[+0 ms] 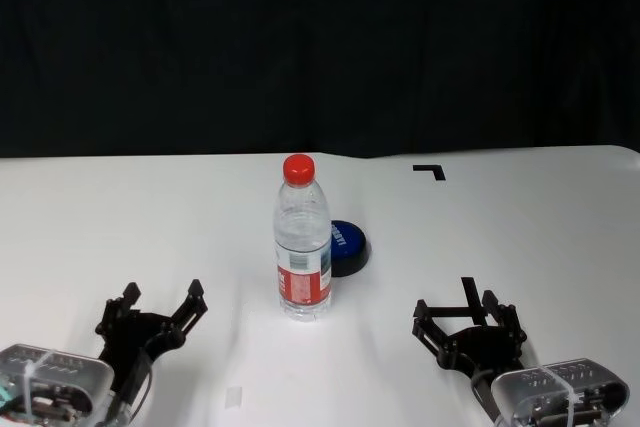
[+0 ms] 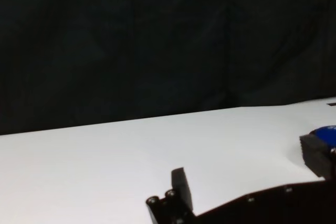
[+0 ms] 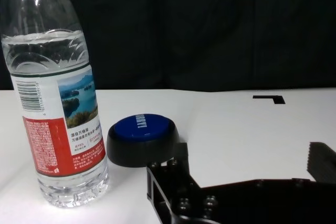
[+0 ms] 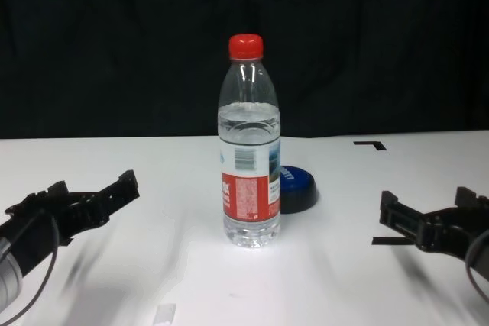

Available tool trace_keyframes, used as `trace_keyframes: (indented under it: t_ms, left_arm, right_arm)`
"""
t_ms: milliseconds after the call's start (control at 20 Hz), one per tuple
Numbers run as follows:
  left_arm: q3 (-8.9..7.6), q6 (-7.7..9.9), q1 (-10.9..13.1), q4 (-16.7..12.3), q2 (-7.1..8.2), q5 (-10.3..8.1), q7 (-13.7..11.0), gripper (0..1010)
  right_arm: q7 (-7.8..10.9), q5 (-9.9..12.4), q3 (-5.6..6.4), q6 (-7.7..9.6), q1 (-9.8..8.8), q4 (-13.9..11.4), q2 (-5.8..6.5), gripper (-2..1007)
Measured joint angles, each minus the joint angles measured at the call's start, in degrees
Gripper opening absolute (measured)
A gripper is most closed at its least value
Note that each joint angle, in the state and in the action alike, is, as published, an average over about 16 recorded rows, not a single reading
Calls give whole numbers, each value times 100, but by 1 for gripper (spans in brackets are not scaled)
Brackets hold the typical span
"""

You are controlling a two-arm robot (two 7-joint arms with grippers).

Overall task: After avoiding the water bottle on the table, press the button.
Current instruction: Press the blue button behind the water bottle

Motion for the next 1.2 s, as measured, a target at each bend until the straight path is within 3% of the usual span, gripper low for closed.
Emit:
trace_keyframes:
  t_ms: [750,1200]
  left_arm:
    - [-5,-3,0,-1,2,4,-12,1010]
    - [-63,-8,-38,-17,33,78,-169,1010]
  right_arm:
    - [0,0,0,0,0,0,0,1003]
    - [0,0,0,0,0,0,0,1003]
